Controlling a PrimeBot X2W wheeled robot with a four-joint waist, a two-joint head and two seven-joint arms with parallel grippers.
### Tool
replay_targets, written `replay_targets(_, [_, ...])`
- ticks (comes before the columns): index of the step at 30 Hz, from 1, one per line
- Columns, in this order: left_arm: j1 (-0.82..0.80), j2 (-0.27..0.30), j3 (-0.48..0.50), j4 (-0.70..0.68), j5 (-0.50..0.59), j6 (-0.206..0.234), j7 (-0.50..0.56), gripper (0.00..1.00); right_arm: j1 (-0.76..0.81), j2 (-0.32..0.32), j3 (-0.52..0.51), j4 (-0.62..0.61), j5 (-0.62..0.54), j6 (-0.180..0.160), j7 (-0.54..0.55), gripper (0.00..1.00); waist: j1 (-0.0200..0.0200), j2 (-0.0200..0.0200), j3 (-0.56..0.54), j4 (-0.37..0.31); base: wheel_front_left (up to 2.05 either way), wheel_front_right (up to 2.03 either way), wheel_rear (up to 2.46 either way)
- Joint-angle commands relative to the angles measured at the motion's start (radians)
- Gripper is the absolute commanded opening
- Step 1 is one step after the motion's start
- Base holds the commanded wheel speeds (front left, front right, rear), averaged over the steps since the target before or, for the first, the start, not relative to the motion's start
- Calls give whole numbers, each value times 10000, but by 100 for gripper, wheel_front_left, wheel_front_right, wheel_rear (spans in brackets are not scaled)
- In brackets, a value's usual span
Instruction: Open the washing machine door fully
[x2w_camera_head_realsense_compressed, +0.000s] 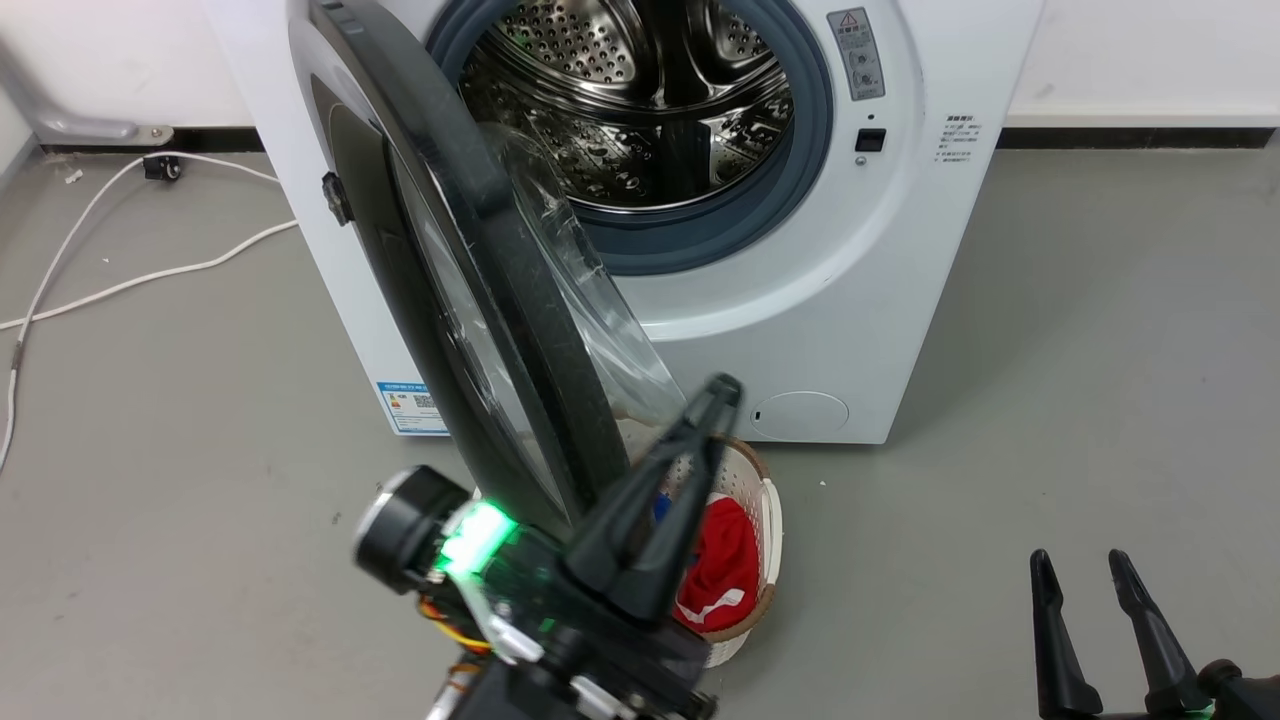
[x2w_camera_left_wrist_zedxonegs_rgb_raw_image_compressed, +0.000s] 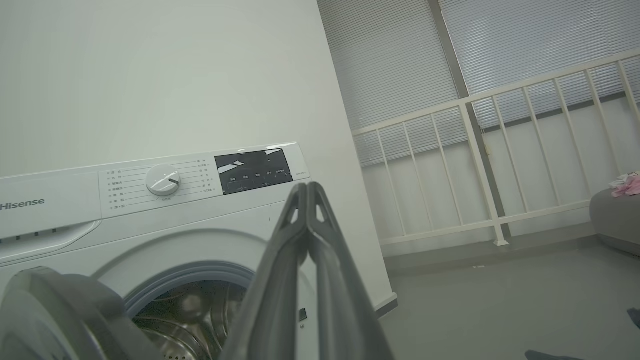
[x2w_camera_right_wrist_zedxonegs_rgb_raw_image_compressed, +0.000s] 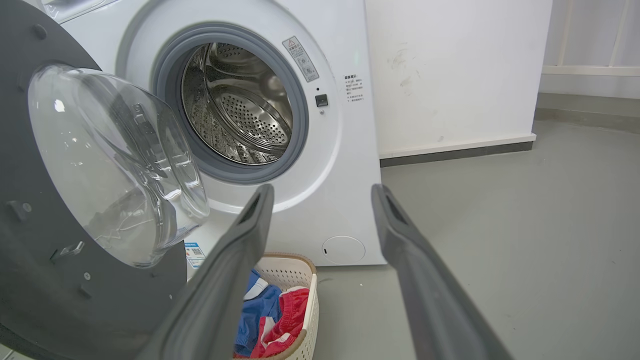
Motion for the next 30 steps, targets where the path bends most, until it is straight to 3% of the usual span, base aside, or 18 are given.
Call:
replay_targets(1, [-138,-16,-167,102,-69,-72,-24,0,-32,26,6,-17,-31,-2,-18,100,0,0,27,2,0,0,0])
replay_targets(8, [-173,98,-1414,1111,-250,-299,-24,0,-245,26,6,-48,-107,-2,-18,100,0,0,398,64,0,0,0])
replay_targets(16, [278,419,-2006,2226,-439,-357,-25,0,-445,27,36,-28,-228,-2,-18,100,0,0,794,44,0,0,0])
replay_targets(30, [720,457,-1271,3804,-929,289,-25,0,-645,27,13,42,-365,-2,-18,100,0,0,1186,-5,0,0,0])
